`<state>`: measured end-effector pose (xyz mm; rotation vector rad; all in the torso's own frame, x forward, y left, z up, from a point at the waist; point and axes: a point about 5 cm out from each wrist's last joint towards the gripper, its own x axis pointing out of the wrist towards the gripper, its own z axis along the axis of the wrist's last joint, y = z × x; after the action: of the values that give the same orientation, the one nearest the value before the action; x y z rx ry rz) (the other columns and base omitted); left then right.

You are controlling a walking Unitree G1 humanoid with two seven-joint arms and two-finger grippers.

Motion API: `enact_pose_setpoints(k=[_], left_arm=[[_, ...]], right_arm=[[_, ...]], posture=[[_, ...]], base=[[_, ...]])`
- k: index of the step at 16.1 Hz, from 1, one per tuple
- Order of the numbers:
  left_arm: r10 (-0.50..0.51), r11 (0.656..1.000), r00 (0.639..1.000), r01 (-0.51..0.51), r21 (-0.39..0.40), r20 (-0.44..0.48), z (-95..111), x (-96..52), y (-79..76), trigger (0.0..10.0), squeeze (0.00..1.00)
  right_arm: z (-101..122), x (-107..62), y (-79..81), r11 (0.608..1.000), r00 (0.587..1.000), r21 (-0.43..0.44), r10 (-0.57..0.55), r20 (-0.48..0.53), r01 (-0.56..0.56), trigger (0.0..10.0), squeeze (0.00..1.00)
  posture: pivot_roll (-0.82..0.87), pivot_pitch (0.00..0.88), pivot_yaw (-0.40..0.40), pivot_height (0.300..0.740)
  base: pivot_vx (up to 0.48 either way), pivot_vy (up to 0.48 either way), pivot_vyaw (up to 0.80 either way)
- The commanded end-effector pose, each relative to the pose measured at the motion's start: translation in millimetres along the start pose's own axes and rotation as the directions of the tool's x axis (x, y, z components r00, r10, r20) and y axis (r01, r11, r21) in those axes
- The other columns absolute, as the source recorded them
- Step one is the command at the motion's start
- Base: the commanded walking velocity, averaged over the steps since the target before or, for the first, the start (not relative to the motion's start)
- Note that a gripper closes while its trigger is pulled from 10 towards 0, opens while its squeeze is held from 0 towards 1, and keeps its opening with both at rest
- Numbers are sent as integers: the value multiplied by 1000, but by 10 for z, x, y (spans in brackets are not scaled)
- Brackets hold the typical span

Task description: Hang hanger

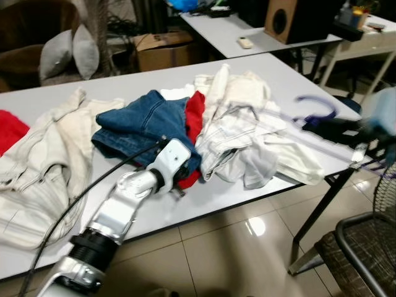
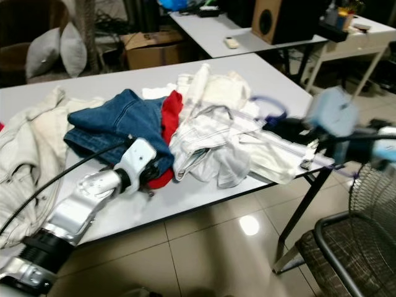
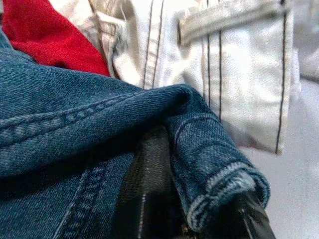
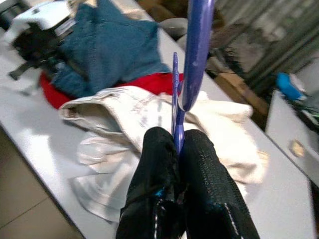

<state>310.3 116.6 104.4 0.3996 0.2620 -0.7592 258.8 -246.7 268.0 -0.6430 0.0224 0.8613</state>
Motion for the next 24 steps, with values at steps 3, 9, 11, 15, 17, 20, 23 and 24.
enact_pose_setpoints(k=[3,9,11,15,17,20,23,24], left_arm=[[-182,973,982,186,138,-42,14,-241,-79,10000,1000],[-297,934,955,287,212,16,274,-741,-24,10000,1000],[-128,967,992,121,226,17,293,-740,178,10000,1000],[85,976,992,-102,190,95,444,-752,415,10000,1000],[-146,968,986,126,218,80,434,-829,201,10000,1000],[-263,935,964,267,235,-48,323,-956,123,10000,1000],[-157,916,975,203,347,-155,241,-1075,338,10000,1000],[-129,921,982,171,350,-141,240,-1090,386,10000,1000]], right_arm=[[123,9,-60,993,994,78,-98,57,94,10000,0],[248,338,-24,955,947,227,-240,215,191,10000,0],[239,411,7,948,943,252,-252,220,194,10000,0],[275,575,109,940,934,276,-267,236,199,10000,0],[281,662,144,928,925,302,-297,238,220,10000,0],[303,775,163,911,917,348,-315,246,220,10000,0],[324,868,220,910,921,366,-298,249,195,10000,0],[326,879,225,908,921,371,-298,250,193,10000,0]], posture=[[-172,0,63,740],[-150,0,56,740],[-147,0,56,740],[-147,0,56,740],[-143,0,53,740],[-139,0,52,740],[-132,0,47,740],[-132,0,47,740]], base=[[0,0,0],[0,0,0],[0,0,0],[0,0,0],[0,0,0],[0,0,0],[0,0,0],[0,0,0]])
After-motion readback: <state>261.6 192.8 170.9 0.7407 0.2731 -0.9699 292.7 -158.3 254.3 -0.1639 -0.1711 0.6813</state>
